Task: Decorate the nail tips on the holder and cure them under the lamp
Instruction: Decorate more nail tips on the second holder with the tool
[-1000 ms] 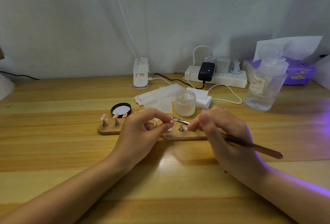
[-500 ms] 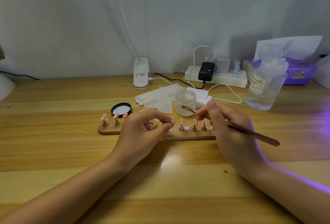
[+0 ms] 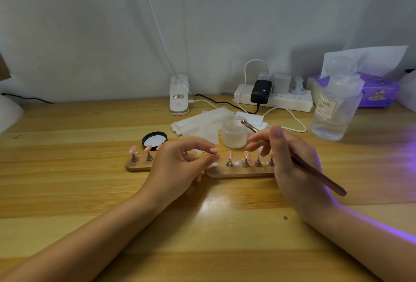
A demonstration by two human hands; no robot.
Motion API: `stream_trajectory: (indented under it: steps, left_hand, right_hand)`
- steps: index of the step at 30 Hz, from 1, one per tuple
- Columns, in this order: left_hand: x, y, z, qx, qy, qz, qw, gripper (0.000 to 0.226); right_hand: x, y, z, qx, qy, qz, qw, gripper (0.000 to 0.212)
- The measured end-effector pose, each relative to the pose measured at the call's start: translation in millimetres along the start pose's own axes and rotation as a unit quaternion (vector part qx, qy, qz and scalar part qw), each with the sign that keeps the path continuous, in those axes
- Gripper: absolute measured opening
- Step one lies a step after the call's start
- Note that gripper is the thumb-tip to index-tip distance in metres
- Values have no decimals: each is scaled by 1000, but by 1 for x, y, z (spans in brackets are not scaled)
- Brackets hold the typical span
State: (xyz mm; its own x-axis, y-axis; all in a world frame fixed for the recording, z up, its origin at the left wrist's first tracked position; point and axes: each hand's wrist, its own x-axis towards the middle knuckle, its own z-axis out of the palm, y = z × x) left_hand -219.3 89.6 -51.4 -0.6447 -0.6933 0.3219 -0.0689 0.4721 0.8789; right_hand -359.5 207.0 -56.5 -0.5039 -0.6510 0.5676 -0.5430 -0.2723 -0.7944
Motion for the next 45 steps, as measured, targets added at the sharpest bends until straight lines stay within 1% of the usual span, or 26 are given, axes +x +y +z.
stream_trajectory:
  steps: [6,9,10,13,17,20,24,33,36,38,42,45]
  left_hand:
    - [1,-1,-1,-21,-3,-21,1000,10]
    - [1,-1,-1,-17,-4,-14,1000,24]
    - [0,-1,-1,-9,-6,-6,1000,29]
    - [-1,-1,0,22,-12,19,1000,36]
    - [-1,-2,0,45,-22,35,998,39]
    - [-1,-3,1,59,-27,45,997,40]
    - [1,-5,3,67,-33,44,996,43]
    - [2,-8,4,68,-30,34,997,43]
    - [2,-9,5,70,-24,32,997,42]
    - [2,-10,6,75,-25,35,996,41]
    - [1,-11,6,79,-31,58,995,43]
    - [-1,-11,4,91,-39,85,991,49]
  right_hand:
    - [3,-3,0,-39,-18,9,999,30]
    - [3,-5,2,-93,-29,-16,995,16]
    - [3,-5,3,-121,-37,-26,992,15]
    - [2,-3,6,-200,-75,-66,975,26]
    - [3,3,7,-250,-96,-86,960,37]
    - [2,7,8,-272,-100,-99,952,37]
    - [2,9,9,-300,-95,-139,939,31]
    - [5,12,15,-299,-88,-145,939,28]
    - [6,13,14,-274,-80,-153,946,21]
    - [6,12,14,-272,-73,-169,945,19]
    - [5,13,15,-268,-62,-217,937,19]
    - [6,12,13,-236,-53,-222,945,22]
